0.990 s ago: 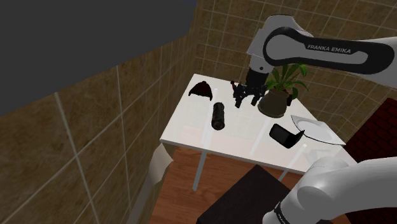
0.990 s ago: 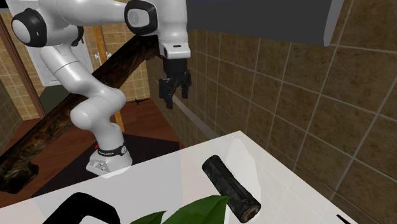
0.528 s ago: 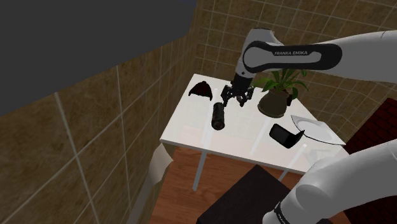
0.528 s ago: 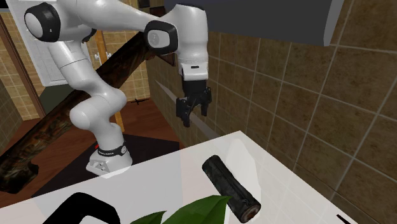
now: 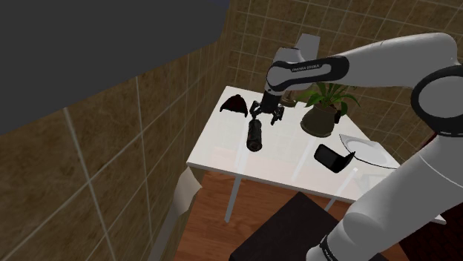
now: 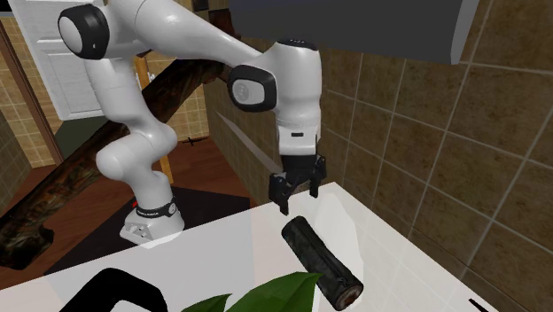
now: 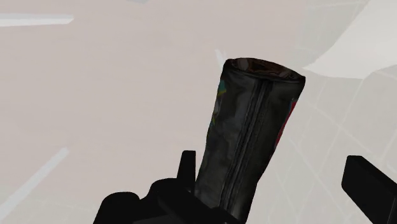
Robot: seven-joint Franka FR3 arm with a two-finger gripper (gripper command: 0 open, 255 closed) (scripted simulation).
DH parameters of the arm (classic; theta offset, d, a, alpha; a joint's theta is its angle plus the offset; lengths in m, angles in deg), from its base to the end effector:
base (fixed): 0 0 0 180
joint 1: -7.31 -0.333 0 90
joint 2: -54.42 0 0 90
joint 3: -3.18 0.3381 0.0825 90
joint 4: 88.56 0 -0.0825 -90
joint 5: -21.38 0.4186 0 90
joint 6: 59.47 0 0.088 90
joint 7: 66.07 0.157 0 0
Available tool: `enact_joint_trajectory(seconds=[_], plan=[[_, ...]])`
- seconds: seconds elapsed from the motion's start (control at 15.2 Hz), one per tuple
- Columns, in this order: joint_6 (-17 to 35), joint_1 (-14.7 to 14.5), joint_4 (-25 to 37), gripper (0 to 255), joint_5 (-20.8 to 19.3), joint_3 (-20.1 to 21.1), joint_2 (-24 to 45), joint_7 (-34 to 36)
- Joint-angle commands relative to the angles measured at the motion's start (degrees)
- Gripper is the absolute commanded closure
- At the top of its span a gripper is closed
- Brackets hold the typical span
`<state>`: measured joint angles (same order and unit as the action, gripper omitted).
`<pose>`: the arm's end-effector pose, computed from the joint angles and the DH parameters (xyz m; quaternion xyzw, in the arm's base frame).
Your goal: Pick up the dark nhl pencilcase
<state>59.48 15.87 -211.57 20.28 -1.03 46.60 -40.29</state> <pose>0.5337 -0.1234 0.4246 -0.9449 0.3256 -0.0328 0.0002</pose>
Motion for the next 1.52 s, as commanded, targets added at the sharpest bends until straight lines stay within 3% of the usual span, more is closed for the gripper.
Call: enact_joint_trajectory(seconds=[0.0,0.33,0.99,1.06,1.45], plan=[[2.34,0.58,1.82,0,0.26,-0.45,3.75,1.97],[6.36,2.19,8.08,0,1.44,-2.03,13.19,5.8],[11.83,2.26,5.23,0,1.84,-2.02,15.82,5.61],[11.79,2.26,5.35,255,1.85,-2.01,15.9,5.61],[11.81,2.22,5.31,255,1.83,-1.99,15.88,5.69]])
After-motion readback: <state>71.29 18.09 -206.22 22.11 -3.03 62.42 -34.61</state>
